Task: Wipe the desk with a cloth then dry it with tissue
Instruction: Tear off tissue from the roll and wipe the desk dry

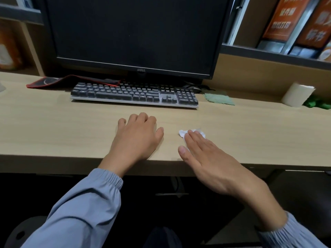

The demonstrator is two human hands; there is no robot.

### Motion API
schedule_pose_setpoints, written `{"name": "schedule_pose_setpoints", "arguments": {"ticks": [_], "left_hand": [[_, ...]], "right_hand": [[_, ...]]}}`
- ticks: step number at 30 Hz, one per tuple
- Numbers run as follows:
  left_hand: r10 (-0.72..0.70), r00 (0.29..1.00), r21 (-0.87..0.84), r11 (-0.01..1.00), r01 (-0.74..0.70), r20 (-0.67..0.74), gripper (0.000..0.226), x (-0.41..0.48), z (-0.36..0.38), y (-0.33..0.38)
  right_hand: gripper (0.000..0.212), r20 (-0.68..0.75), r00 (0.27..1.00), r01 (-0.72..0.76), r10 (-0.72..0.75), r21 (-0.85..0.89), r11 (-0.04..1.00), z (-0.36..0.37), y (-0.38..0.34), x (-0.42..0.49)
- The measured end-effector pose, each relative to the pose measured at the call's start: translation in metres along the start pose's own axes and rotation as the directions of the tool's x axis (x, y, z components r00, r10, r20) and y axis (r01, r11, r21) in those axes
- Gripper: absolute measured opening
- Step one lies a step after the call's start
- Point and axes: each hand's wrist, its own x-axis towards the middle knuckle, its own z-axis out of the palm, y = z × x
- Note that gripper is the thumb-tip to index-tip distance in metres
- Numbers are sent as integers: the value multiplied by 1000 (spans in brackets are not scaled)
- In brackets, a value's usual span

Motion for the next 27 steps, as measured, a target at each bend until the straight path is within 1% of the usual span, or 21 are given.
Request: {"name": "schedule_pose_setpoints", "arguments": {"ticks": [3,6,11,14,18,20,22,24,25,27], "left_hand": [[-2,1000,11,1000,2,-3,51,1,0,0],[2,1000,14,1000,-2,2,52,1,1,0],[1,1000,15,1000,-1,10,50,0,-1,0],[-8,1000,18,1000,8,16,49,0,-1,1],[-20,999,9,1000,20,28,50,0,-3,2],[-17,1000,9,1000,17,19,50,-1,-4,1],[-17,1000,7,1000,17,16,51,-1,-5,1],[-15,1000,5,1000,15,16,51,0,-4,1],[-17,1000,4,1000,17,16,51,0,-4,1],[-22,1000,0,1000,22,22,51,1,-3,0]], "right_hand": [[83,120,992,-28,29,-10,1000,-6,4,28],[83,154,987,-37,45,-57,998,-12,5,60],[80,120,992,-38,46,-72,997,-20,9,113],[77,108,992,-63,72,-80,995,-27,7,135],[82,100,987,-120,129,-97,988,-29,0,145],[85,67,990,-119,126,-106,987,-22,0,144],[80,58,995,-73,80,-112,991,-16,3,138],[70,63,998,-4,11,-123,992,-16,6,131],[65,63,998,16,-10,-106,994,-19,7,127],[60,64,998,11,-8,-48,999,-26,7,122]]}}
